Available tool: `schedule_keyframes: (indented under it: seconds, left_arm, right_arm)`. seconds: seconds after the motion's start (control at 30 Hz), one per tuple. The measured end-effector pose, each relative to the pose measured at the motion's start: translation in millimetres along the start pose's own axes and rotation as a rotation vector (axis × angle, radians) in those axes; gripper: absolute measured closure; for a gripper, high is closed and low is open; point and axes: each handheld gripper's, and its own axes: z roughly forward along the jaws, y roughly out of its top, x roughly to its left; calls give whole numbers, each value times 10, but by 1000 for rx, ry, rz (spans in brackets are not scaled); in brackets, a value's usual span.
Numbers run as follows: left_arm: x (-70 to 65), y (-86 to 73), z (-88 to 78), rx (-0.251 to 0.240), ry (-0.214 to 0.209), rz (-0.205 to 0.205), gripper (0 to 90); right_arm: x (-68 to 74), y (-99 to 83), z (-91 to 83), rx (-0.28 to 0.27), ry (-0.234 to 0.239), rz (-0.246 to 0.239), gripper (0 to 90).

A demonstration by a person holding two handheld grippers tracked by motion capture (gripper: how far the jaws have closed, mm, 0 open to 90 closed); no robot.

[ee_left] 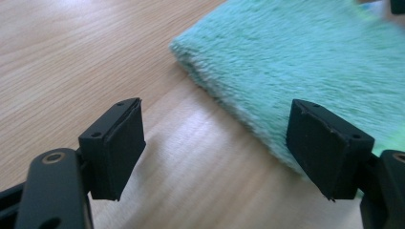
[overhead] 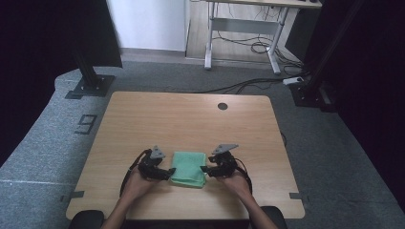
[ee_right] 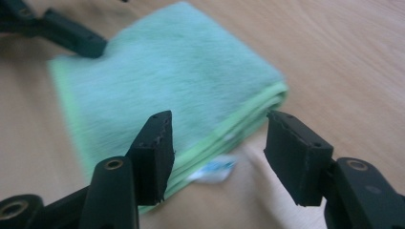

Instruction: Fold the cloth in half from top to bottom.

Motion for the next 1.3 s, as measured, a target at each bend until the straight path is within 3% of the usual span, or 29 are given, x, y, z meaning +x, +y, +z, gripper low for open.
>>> schedule_keyframes:
  seconds: [0.07, 0.17, 0.3, 0.47, 0.6, 0.67, 0.73, 0.83, 0.93, 1.03, 1.23, 1.3]
  left_arm:
    - [-30, -20, -42, -2, -15, 3, 215]
    - [-77, -72, -76, -7, -32, 5, 241]
    - [-110, -100, -92, -6, -57, 6, 342]
    - [-146, -111, -124, -7, -89, 4, 420]
    - [-180, -124, -80, 23, -105, 18, 514]
    - [-200, -132, -41, 41, -106, 30, 587]
    - [-216, -132, -22, 39, -126, 31, 673]
    - [-245, -110, -33, 45, -123, 50, 815]
    - [-246, -77, -70, 31, -118, 54, 861]
    - [-213, -19, -139, -3, -125, 38, 895]
    - [-186, 38, -164, -30, -122, 23, 892]
    - [-181, 41, -151, -34, -118, 17, 835]
  right_arm:
    - [125, -26, -64, -1, 53, -22, 461]
    - [251, -51, -71, 9, 96, -57, 491]
    - [361, -88, -14, 36, 142, -93, 532]
    - [399, -138, 56, 75, 113, -138, 572]
    - [441, -166, 82, 83, 57, -194, 659]
    - [470, -179, 91, 82, 25, -226, 720]
    - [489, -187, 94, 80, 8, -226, 784]
    - [502, -177, 76, 78, -1, -224, 852]
    - [510, -164, 62, 80, -6, -226, 856]
    - [474, -97, -13, 51, 6, -199, 855]
    - [397, -1, -107, 21, 15, -177, 848]
    - [381, 9, -110, 21, 9, -176, 848]
